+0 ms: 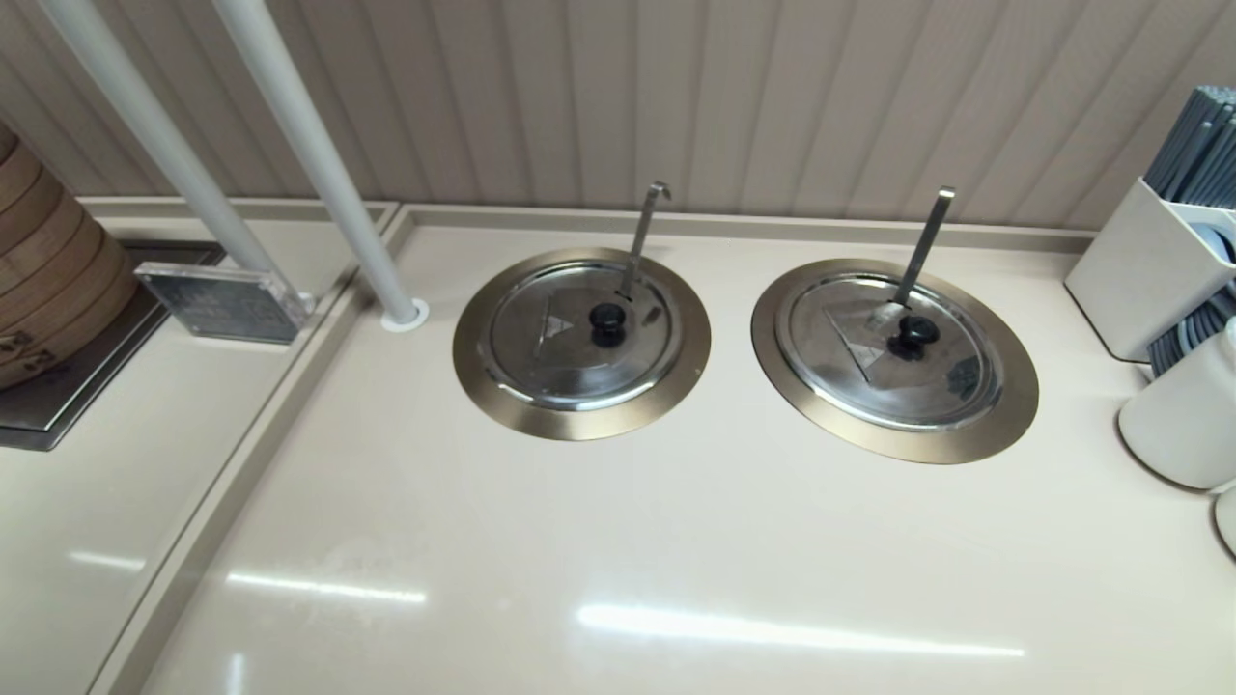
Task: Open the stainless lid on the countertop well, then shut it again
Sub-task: Open the lid
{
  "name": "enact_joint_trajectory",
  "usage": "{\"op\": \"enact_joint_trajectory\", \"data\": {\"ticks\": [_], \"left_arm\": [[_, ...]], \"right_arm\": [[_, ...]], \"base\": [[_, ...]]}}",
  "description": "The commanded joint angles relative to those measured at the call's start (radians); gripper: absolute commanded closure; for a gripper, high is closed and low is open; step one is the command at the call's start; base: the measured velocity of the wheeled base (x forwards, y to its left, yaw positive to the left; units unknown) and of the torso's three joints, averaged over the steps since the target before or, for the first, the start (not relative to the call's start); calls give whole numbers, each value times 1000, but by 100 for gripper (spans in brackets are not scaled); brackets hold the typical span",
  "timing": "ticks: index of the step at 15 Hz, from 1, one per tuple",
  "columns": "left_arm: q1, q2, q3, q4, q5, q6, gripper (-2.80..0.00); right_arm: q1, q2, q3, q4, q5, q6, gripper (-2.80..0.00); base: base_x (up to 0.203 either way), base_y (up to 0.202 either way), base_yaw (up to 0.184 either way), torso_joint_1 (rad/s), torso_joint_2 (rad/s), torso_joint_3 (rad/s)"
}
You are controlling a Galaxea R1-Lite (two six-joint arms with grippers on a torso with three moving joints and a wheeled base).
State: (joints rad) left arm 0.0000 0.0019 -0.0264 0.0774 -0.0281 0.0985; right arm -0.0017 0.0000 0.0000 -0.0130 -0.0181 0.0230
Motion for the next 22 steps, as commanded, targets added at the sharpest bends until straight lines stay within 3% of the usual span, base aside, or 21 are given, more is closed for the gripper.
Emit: {"op": "enact_joint_trajectory", "data": {"ticks": [1, 8, 13, 16, 22], "left_arm": [[2, 1, -1, 1, 4, -2, 0], [0, 0, 0, 1, 3, -17, 0], [2, 0, -25, 1, -11, 23, 0], [2, 8, -76, 11, -61, 23, 0], [2, 206, -195, -4, -87, 20, 0]], "right_arm": [[0, 2, 6, -1, 0, 0, -280], [0, 2, 6, -1, 0, 0, -280], [0, 2, 6, -1, 0, 0, -280], [0, 2, 6, -1, 0, 0, -280], [0, 2, 6, -1, 0, 0, -280]], "base": [[0, 0, 0, 0, 0, 0], [0, 0, 0, 0, 0, 0], [0, 0, 0, 0, 0, 0], [0, 0, 0, 0, 0, 0], [0, 0, 0, 0, 0, 0]]}}
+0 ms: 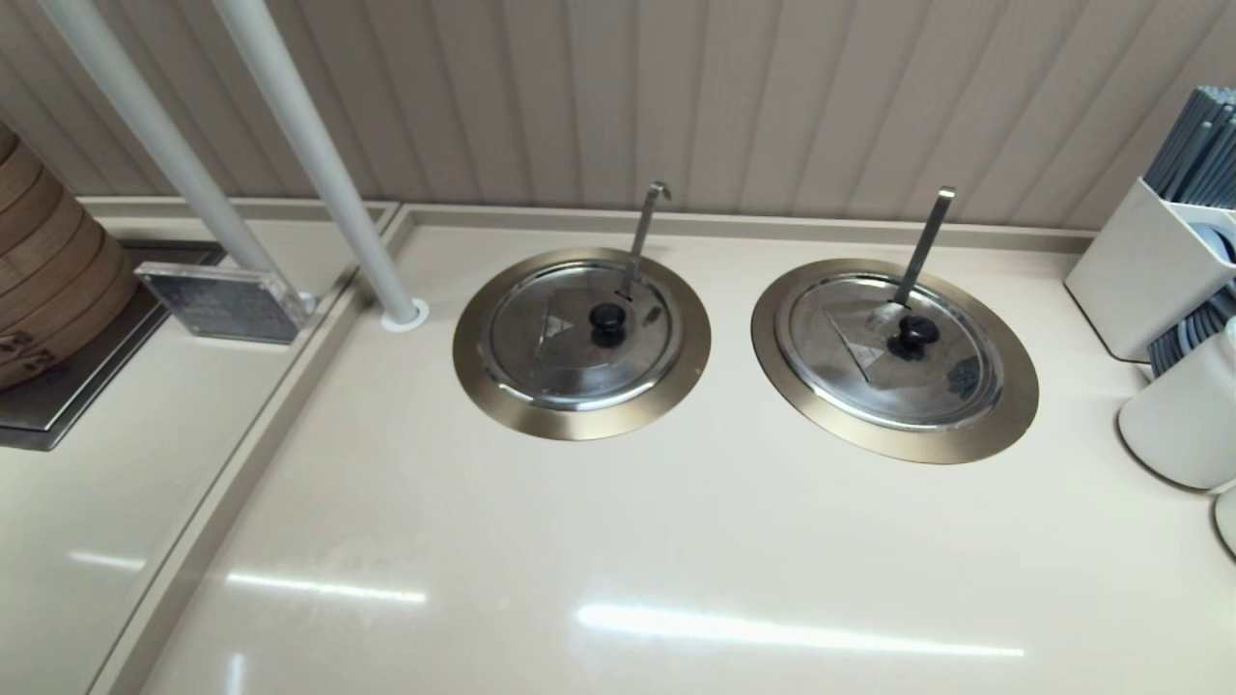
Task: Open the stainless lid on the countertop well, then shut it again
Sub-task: Open the lid
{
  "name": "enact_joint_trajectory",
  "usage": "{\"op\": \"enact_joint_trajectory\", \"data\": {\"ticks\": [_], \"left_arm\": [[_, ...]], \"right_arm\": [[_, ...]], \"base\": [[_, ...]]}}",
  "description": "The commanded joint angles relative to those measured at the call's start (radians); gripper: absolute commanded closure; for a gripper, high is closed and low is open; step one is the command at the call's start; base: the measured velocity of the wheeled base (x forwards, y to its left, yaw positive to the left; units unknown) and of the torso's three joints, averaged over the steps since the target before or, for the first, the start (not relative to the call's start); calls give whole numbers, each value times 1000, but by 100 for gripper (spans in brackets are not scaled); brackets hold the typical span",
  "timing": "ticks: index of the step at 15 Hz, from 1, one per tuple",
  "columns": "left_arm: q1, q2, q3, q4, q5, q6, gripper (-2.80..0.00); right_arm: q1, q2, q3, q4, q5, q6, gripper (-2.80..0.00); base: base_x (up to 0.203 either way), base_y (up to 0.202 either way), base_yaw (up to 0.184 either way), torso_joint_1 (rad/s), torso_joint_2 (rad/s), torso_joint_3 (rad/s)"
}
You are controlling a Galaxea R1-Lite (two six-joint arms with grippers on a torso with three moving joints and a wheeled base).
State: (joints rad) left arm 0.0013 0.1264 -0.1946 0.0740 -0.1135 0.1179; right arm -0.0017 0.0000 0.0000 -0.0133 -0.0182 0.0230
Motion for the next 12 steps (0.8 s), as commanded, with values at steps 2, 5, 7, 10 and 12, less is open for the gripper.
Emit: {"op": "enact_joint_trajectory", "data": {"ticks": [2, 5, 7, 10, 12], "left_arm": [[0, 236, -96, -53, -8, -15, 0], [0, 542, -189, -225, -10, -50, 0], [-2, 736, -273, -338, -9, -82, 0], [-52, 949, -436, -416, 7, -136, 0], [-137, 1068, -498, -442, 80, -155, 0]], "right_arm": [[0, 2, 6, -1, 0, 0, -280], [0, 2, 6, -1, 0, 0, -280], [0, 2, 6, -1, 0, 0, -280], [0, 2, 6, -1, 0, 0, -280], [0, 2, 6, -1, 0, 0, -280]], "base": [[0, 0, 0, 0, 0, 0], [0, 0, 0, 0, 0, 0], [0, 0, 0, 0, 0, 0], [0, 0, 0, 0, 0, 0], [0, 0, 0, 0, 0, 0]]}}
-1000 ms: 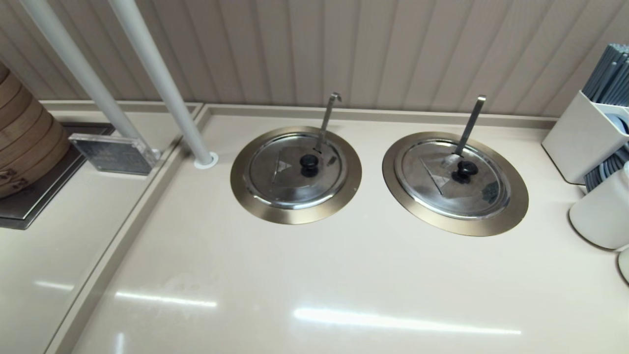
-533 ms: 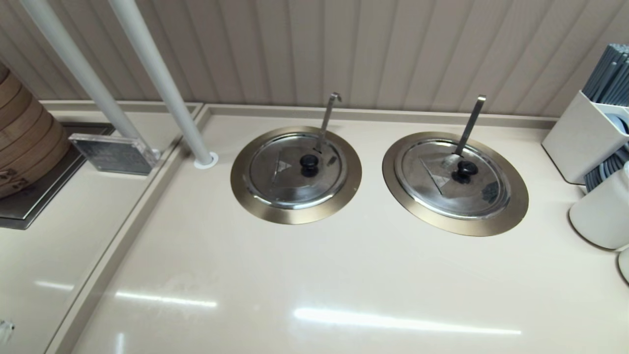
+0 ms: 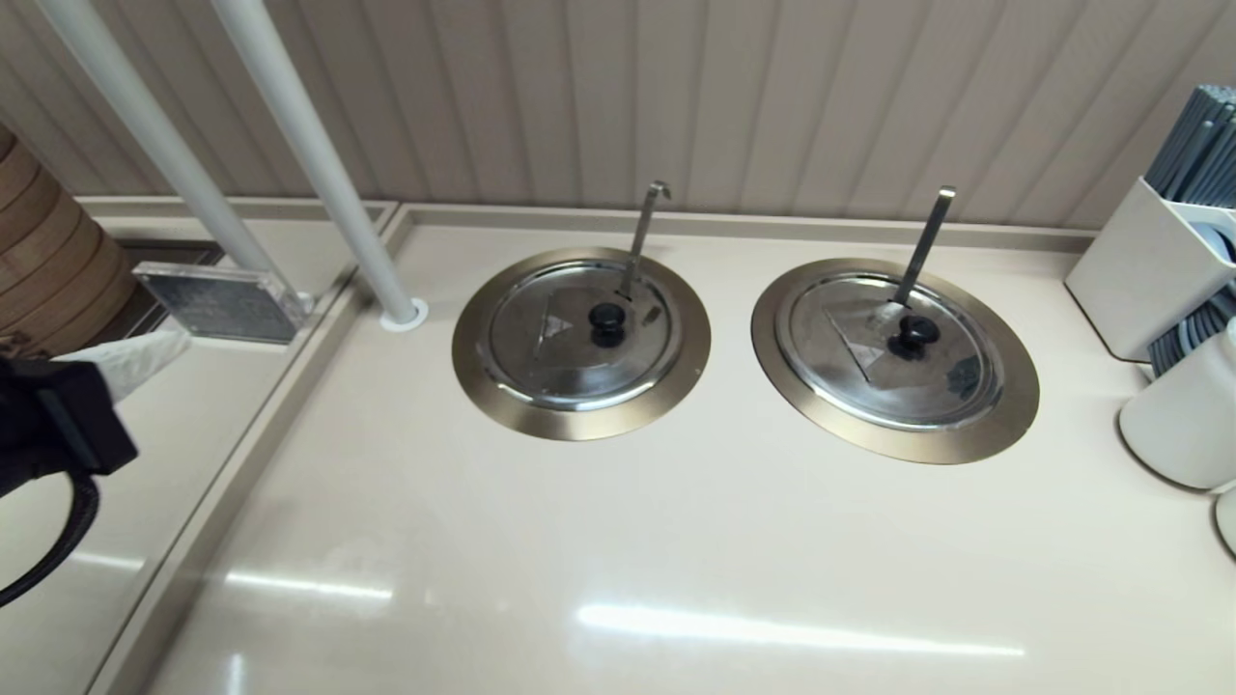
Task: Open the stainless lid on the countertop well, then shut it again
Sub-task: Open the lid
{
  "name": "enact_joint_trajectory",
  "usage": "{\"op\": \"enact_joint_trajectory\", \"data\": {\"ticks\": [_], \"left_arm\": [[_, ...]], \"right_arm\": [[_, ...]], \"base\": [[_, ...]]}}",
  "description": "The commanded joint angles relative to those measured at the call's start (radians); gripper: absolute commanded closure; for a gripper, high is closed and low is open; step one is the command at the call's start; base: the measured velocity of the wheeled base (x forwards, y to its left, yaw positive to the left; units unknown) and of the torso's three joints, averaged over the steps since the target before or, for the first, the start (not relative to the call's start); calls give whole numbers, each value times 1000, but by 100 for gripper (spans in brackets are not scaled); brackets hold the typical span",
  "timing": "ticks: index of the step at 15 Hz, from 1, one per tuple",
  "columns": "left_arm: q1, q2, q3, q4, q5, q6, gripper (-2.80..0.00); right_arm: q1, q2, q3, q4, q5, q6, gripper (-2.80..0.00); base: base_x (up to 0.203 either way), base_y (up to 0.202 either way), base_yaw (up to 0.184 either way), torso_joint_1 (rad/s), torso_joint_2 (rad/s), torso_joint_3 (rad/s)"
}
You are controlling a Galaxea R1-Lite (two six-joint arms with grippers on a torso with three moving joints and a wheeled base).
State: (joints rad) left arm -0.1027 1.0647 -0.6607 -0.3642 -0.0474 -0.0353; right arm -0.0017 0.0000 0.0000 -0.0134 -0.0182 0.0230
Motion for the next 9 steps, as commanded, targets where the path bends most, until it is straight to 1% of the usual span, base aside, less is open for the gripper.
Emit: {"op": "enact_joint_trajectory", "data": {"ticks": [1, 2, 3, 4, 6, 7, 9], "left_arm": [[-77, 197, -47, -33, 70, -8, 0], [-117, 259, -55, -84, 122, -11, 0], [-153, 325, -65, -159, 165, -12, 0], [-183, 387, -81, -236, 193, -12, 0], [-222, 489, -138, -348, 223, -12, 0], [-237, 529, -182, -375, 249, -12, 0], [-281, 590, -246, -391, 320, -13, 0]], "right_arm": [[0, 2, 6, 0, 0, 0, -280], [0, 2, 6, 0, 0, 0, -280], [0, 2, 6, 0, 0, 0, -280], [0, 2, 6, 0, 0, 0, -280], [0, 2, 6, 0, 0, 0, -280], [0, 2, 6, 0, 0, 0, -280], [0, 2, 6, 0, 0, 0, -280]], "base": [[0, 0, 0, 0, 0, 0], [0, 0, 0, 0, 0, 0], [0, 0, 0, 0, 0, 0], [0, 0, 0, 0, 0, 0], [0, 0, 0, 0, 0, 0], [0, 0, 0, 0, 0, 0], [0, 0, 0, 0, 0, 0]]}}
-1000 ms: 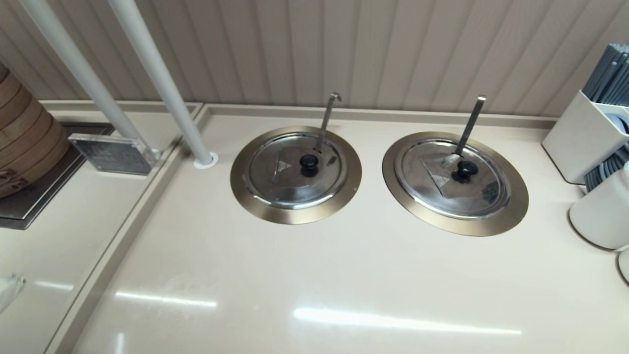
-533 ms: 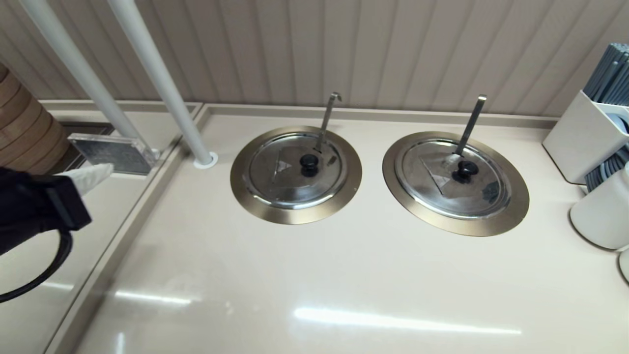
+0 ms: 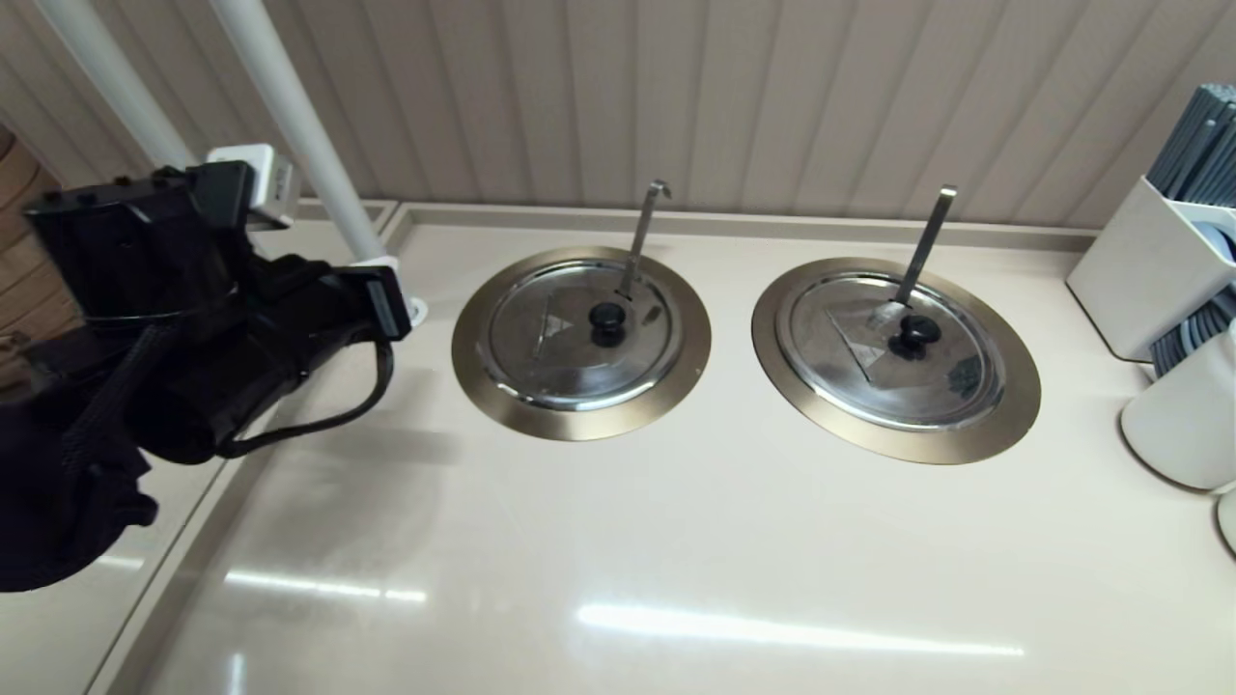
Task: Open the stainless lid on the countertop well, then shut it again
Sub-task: Open the lid
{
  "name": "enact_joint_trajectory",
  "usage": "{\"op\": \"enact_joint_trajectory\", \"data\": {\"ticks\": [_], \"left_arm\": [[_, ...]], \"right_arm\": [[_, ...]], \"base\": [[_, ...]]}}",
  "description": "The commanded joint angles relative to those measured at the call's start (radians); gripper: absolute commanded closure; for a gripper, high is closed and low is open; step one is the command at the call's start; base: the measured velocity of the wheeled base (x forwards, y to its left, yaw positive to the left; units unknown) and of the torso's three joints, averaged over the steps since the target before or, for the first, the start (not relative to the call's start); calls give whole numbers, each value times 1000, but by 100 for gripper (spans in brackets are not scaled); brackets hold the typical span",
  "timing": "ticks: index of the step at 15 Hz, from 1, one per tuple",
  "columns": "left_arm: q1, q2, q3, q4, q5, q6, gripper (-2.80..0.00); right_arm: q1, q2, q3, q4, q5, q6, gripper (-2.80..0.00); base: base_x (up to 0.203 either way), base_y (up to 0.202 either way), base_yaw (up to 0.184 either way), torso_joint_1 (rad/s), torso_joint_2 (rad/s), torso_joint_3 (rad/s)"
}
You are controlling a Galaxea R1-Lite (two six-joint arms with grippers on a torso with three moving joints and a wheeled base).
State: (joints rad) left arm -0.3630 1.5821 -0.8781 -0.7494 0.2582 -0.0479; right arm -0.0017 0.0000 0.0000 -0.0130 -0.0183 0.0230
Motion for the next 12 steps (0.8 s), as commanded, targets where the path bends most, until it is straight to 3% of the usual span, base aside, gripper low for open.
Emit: {"op": "enact_joint_trajectory", "data": {"ticks": [1, 7, 8, 12], "left_arm": [[-45, 81, -35, -8, 24, -1, 0], [-78, 84, -35, -4, 24, 27, 0], [-82, 100, -32, -6, 26, 37, -280], [-129, 148, -50, -8, 40, 43, -280]], "right_arm": [[0, 2, 6, -1, 0, 0, -280], [0, 2, 6, -1, 0, 0, -280], [0, 2, 6, -1, 0, 0, -280], [0, 2, 6, -1, 0, 0, -280]], "base": [[0, 0, 0, 0, 0, 0], [0, 0, 0, 0, 0, 0], [0, 0, 0, 0, 0, 0], [0, 0, 0, 0, 0, 0]]}}
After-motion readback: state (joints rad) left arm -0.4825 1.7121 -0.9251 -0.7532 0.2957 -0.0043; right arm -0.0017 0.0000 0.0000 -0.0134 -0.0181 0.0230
